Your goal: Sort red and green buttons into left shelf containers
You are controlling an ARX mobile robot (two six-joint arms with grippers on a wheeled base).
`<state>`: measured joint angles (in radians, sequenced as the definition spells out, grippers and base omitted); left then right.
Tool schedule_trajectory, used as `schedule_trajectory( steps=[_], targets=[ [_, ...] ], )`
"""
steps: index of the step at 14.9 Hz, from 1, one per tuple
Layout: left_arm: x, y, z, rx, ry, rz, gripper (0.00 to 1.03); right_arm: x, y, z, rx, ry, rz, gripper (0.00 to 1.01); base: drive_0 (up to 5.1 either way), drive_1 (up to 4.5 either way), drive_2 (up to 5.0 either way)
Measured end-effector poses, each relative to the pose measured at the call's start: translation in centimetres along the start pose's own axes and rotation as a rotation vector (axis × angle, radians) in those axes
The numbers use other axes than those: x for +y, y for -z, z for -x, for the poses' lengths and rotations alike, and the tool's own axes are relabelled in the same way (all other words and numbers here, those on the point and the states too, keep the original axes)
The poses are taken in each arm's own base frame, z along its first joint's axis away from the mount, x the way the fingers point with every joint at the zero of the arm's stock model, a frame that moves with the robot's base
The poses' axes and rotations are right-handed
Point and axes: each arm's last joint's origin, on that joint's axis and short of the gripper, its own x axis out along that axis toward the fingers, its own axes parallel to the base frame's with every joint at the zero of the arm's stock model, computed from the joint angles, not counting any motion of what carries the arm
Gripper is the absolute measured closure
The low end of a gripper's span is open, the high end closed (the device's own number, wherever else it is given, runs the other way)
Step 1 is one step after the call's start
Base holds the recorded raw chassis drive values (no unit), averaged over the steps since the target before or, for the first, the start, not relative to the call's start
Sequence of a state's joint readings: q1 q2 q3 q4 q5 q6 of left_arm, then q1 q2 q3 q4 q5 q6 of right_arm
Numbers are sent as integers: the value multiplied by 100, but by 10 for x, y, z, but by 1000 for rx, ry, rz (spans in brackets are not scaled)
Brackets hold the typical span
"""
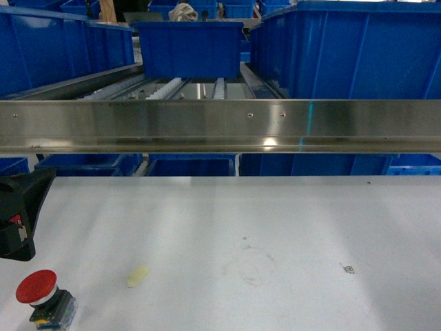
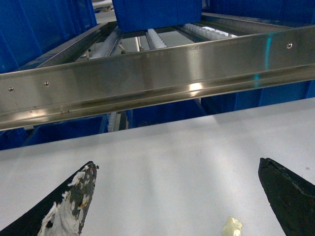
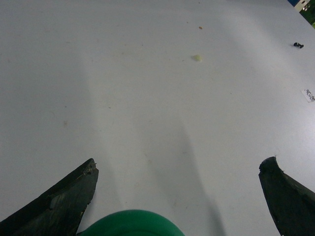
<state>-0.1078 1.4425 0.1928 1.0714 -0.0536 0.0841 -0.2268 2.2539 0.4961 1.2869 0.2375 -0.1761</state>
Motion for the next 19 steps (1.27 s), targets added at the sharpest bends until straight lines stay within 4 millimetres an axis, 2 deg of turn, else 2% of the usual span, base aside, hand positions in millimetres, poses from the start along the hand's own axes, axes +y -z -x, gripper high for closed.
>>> schedule_trajectory(
  steps=[6, 7, 9, 12, 13, 16, 19],
  targets=[
    [0, 0, 0, 0, 0, 0, 5, -1, 7, -3, 28, 21, 9, 3, 0, 0, 0],
    [0, 0, 0, 0, 0, 0, 5, -1, 7, -3, 28, 21, 10, 9, 0, 0, 0],
    [0, 0, 0, 0, 0, 0, 5, -1, 7, -3, 28, 21, 11, 35, 0, 0, 0],
    [0, 0, 0, 0, 0, 0, 5, -1, 7, -3, 27, 22, 10, 67, 0, 0, 0],
    [0, 0, 0, 0, 0, 0, 5, -1, 7, -3, 27, 22, 11, 74, 0, 0, 0],
    [0, 0, 0, -1, 0, 0, 5, -2, 7, -1, 27, 18, 11, 74, 0, 0, 0],
    [0, 0, 0, -1, 0, 0, 5, -3, -8, 17, -24, -37, -1, 74, 0, 0, 0]
  ],
)
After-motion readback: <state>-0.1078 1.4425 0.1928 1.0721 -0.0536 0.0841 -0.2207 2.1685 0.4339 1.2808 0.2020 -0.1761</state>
